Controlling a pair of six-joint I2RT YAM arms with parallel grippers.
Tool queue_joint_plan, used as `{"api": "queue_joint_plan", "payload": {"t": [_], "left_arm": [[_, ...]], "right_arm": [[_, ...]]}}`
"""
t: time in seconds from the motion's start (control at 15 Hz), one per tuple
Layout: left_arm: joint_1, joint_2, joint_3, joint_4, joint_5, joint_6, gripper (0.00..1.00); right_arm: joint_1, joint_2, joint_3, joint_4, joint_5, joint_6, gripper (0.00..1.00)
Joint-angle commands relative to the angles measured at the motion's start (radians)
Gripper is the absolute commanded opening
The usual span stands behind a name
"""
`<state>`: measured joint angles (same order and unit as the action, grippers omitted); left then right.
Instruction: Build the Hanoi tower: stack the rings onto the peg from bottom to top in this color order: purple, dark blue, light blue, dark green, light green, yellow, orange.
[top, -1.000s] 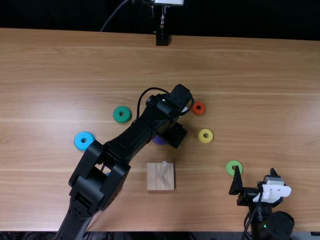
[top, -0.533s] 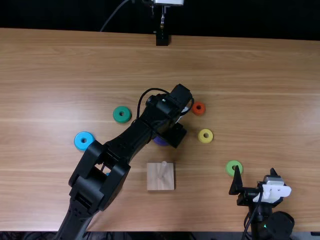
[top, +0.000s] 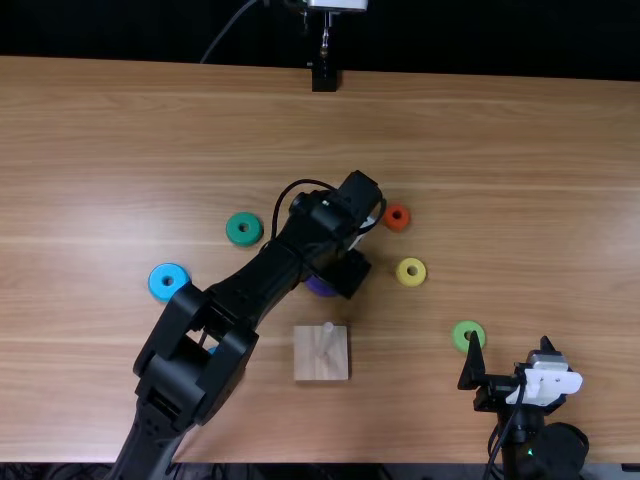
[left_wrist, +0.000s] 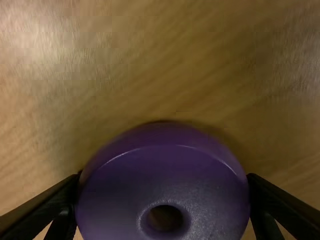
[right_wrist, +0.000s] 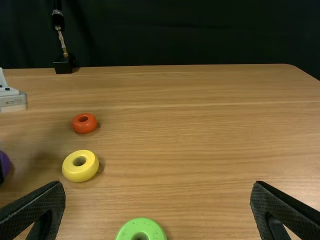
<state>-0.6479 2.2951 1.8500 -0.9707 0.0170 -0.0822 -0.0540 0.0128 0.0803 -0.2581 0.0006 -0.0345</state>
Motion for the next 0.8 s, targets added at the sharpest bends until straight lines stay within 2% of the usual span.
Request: {"api": "queue_joint_plan", "payload": {"t": [0.0,0.33,0.73], "left_arm": [[0.004,-0.074,-0.003,-0.01,0.005,0.003,0.0],[0.025,-0.148,0.046,-0.075,0.003,-0.012,0.0],[0.06,-0.235,0.086,-0.274,0.005,-0.012,0.0]], "right_arm": [[0.008,-0.013,-0.063,-0.06,0.031,0.005,1.0],[0.008,-0.013,-0.063,-0.06,0.031,0.005,1.0],[0.008,-0.013,-0.063,-0.06,0.031,0.005,1.0]]}}
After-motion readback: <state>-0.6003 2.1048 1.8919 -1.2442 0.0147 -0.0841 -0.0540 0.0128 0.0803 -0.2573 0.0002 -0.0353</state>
